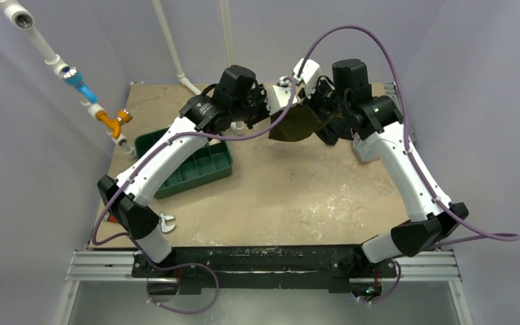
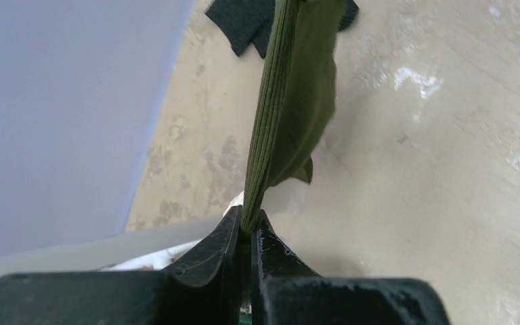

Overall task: Roll the underwear
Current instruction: Flatten out the underwear at the center of the board.

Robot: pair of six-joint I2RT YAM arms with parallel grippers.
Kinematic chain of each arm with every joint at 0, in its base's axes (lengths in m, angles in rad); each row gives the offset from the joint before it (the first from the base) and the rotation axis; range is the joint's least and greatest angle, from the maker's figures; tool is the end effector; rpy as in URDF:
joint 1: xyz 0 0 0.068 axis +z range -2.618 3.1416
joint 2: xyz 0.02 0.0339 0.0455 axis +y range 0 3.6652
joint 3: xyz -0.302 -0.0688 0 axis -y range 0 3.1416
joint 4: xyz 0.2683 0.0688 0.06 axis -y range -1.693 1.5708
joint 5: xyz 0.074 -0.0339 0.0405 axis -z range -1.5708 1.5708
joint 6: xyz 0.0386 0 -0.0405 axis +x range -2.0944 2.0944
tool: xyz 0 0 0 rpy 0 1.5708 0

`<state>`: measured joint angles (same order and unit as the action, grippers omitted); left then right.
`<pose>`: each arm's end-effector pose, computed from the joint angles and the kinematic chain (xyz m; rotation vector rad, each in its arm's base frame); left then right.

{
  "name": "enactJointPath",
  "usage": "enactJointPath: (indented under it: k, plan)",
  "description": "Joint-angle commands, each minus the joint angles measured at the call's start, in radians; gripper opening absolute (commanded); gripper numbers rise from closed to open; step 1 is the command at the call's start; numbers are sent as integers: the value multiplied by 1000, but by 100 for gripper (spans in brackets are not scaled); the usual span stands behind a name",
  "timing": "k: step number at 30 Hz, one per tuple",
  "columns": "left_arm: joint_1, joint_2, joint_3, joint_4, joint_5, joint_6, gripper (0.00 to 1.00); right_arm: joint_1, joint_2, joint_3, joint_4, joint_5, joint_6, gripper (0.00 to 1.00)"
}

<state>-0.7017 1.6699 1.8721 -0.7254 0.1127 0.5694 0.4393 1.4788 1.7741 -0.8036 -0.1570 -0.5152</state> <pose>0.3012 -0.2602 0.4705 1.2988 1.6457 -0.1979 0.2956 0.1456 0.4951 -1.0369 1.7966 0.1167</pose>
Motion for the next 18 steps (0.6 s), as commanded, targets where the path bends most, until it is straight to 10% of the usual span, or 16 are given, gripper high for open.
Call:
enactJointPath:
  k: [1,8,18]
  plan:
    - [-17,-97,-49,-123,22,-2,0,1,-102,-70,-71,-74,-48,0]
    - [-123,-219,-207,-146,53,-61,0,9,-291,-238,-120,-237,-70,0]
    - [-142,-147,-158,-144,-25,-80,0,10,-319,-287,-39,-73,-21,0]
